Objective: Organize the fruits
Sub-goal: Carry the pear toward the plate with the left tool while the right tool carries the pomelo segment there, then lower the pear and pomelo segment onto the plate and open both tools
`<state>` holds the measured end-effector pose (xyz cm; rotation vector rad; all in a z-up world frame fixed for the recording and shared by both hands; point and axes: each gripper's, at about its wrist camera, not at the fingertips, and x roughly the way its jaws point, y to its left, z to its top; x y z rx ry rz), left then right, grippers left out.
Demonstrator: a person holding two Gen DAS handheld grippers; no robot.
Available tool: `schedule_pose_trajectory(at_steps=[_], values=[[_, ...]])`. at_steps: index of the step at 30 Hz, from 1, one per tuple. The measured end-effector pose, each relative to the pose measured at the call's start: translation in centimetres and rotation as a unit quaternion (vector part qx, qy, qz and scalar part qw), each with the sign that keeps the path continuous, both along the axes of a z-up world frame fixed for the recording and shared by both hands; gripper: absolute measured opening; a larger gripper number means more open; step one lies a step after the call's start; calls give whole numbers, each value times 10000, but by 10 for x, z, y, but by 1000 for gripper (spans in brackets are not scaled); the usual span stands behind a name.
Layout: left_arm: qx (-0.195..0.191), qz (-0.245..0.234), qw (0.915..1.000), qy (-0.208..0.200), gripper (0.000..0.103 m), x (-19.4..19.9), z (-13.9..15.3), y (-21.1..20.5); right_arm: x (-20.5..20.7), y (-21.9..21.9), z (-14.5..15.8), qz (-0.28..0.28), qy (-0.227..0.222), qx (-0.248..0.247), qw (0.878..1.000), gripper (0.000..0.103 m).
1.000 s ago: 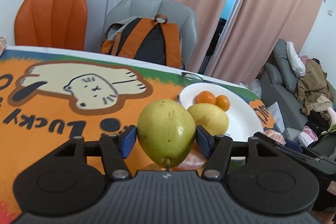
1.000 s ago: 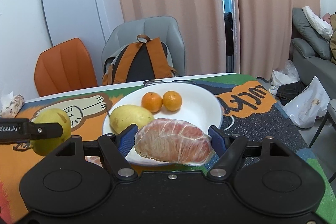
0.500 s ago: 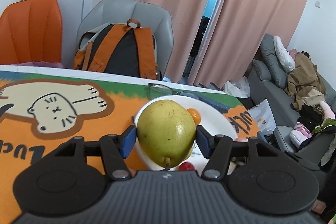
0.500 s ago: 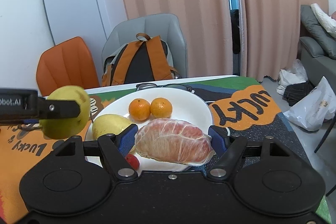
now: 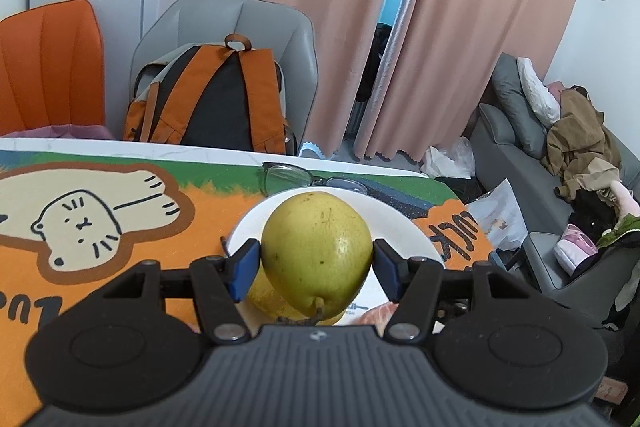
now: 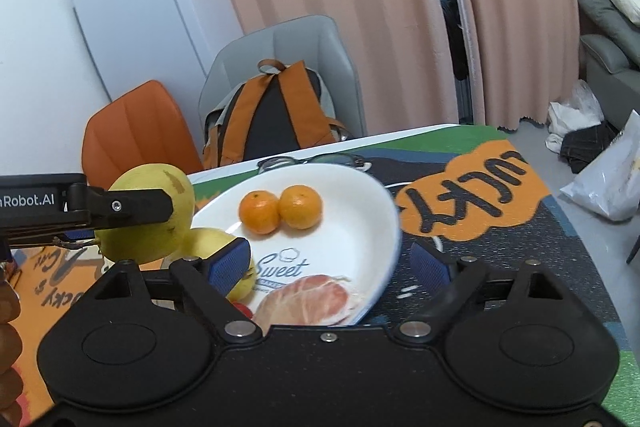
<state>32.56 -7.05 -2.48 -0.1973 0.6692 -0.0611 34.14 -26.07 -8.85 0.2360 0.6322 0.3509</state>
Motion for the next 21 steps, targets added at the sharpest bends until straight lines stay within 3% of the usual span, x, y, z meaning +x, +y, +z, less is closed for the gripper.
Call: schedule_pose_trajectory(at_steps=[12,21], values=[[134,-307,9994,-13,60,21,0,-32,3,-26,-2,-28,-100,220,9997,88],[255,-476,9984,139,60,38,-15,-55,9,-49,-17,-157,210,415,9988,90]])
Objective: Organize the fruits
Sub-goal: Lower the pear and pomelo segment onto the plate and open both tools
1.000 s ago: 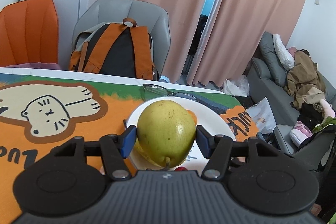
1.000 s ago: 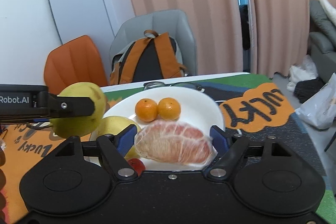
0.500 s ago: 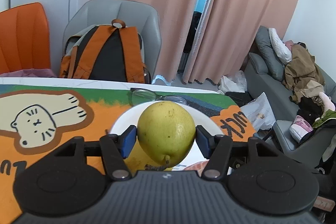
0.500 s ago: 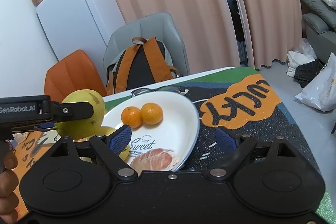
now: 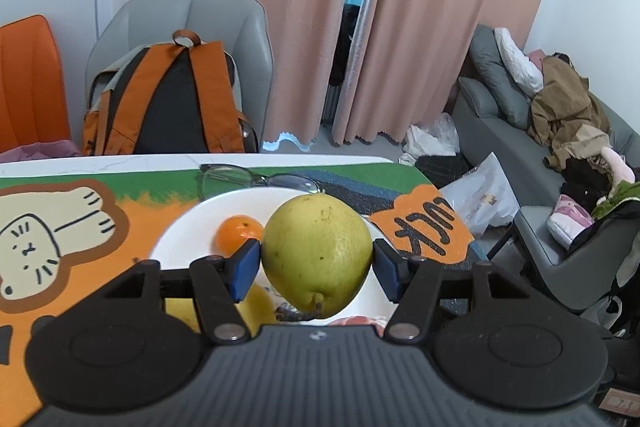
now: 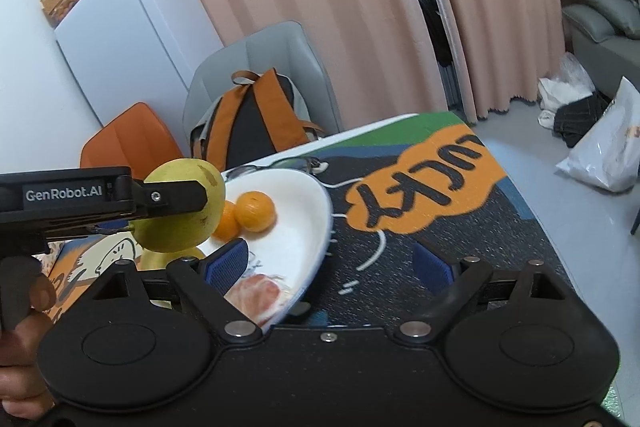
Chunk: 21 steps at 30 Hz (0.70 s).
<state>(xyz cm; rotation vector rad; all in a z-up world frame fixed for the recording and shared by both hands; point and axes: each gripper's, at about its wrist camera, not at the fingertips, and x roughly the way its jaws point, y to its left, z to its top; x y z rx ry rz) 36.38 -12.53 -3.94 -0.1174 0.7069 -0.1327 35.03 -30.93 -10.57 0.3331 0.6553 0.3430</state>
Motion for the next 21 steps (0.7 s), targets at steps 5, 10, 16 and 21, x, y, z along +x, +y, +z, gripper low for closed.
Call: schedule_pose_trajectory(at_steps=[5,10,16,21], values=[[95,19,9999,81,60,7,-10,-9,5,-14,-7,2,193,307,9993,90],[109,-16,9996,275,60,13,-25,-13,7,-15,-12,-49,255,226,9994,90],[426,-8,9985,336,60,15,-35,-22,7,-15,-13,-71,245,141,9996,89],[374,98,9990,245,60,11,-28,-19,4,-14,-11,24,170,176,9997,89]])
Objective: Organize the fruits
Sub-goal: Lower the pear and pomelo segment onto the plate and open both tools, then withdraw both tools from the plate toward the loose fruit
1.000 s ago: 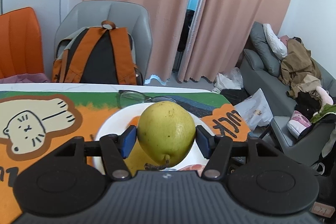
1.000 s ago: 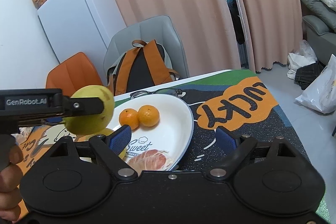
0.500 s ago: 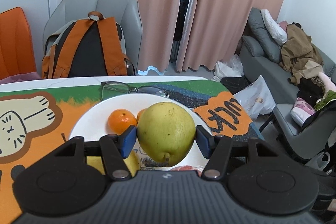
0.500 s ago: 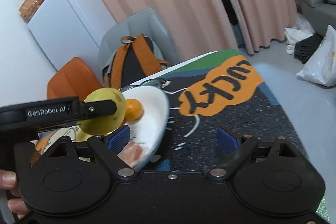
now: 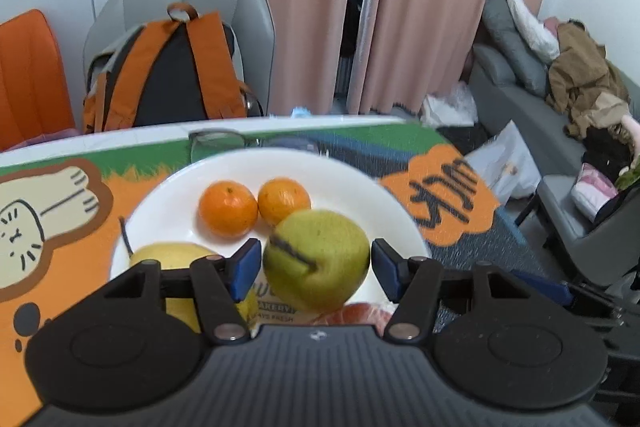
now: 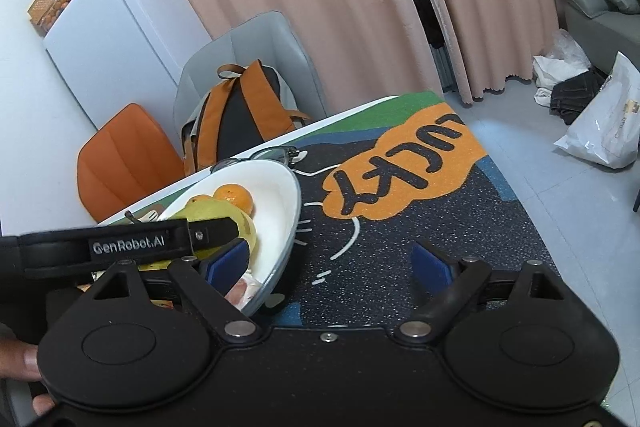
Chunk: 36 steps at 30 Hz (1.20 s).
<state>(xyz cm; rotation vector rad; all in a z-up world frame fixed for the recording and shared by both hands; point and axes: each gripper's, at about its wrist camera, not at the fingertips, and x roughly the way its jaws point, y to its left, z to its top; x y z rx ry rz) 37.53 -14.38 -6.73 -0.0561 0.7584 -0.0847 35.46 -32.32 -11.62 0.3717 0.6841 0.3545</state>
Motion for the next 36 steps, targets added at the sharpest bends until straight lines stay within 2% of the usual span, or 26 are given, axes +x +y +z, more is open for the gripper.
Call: schedule_pose_trajectory(at_steps=[4,10,15,19,23,30,36], values=[[2,84,9998,-168,60,-8,16,8,-4,5,5,130,-95,-1,9999,89],[-37,283,9995,-103,63,-26,28,27,-7,10,10,185,-143,-13,9997,88],[-109,502,9987,-52,80,-46,35,51,-9,20,15,227,-122,-87,9996,88],[-79,732,9972,-112,87,-62,42,69,-16,31,23,307,-206,-175,9992,88],[-216,921,9954,-123,95,-76,44,88,-22,39,28,370,-189,-164,9990,89],[-537,1091,9925,-113,97,-95,46,116,-42,56,43,493,-309,-276,9979,101],[-678,1131,9911,-156,98,-111,47,129,-57,67,47,526,-314,-354,9975,103]])
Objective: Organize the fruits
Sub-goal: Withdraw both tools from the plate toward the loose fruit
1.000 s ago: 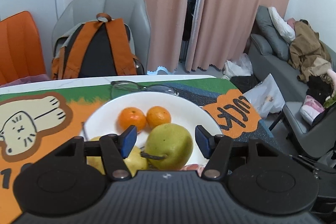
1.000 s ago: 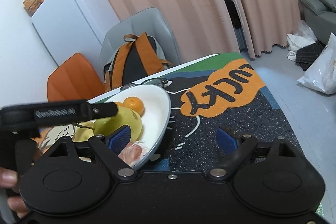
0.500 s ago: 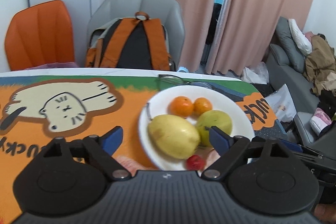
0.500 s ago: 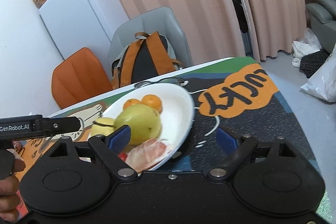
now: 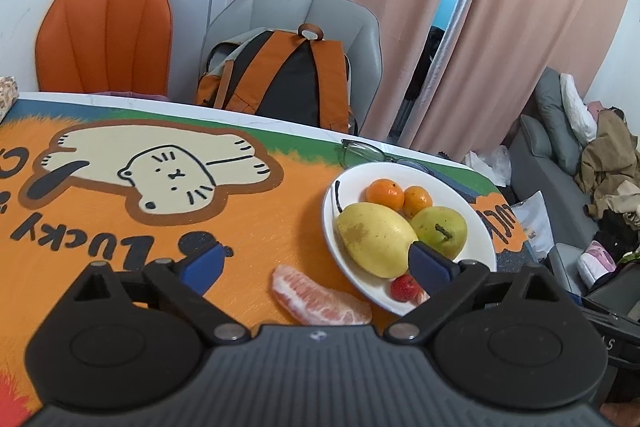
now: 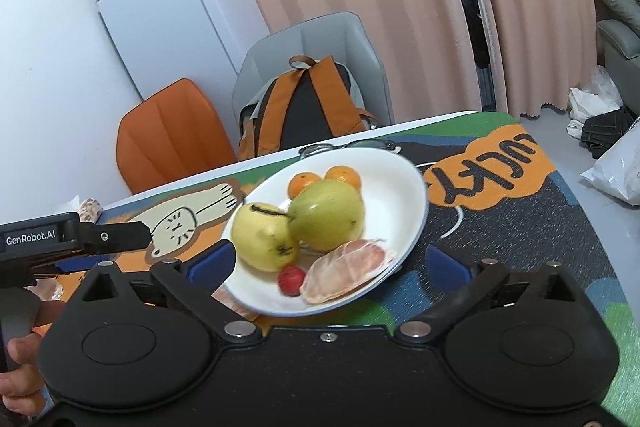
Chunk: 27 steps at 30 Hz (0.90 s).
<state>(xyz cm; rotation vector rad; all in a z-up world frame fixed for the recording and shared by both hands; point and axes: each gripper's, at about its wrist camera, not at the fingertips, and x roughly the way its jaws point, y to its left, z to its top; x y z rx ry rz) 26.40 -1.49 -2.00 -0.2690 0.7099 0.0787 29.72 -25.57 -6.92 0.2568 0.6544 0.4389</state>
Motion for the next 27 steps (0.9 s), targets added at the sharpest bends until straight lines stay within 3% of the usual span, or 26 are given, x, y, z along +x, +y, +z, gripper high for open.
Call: schedule_pose_trajectory(at_steps=[27], values=[[-206,2,9997,122,99,-47,-19,52,-52,47,5,235,-53,-369,9990,103]])
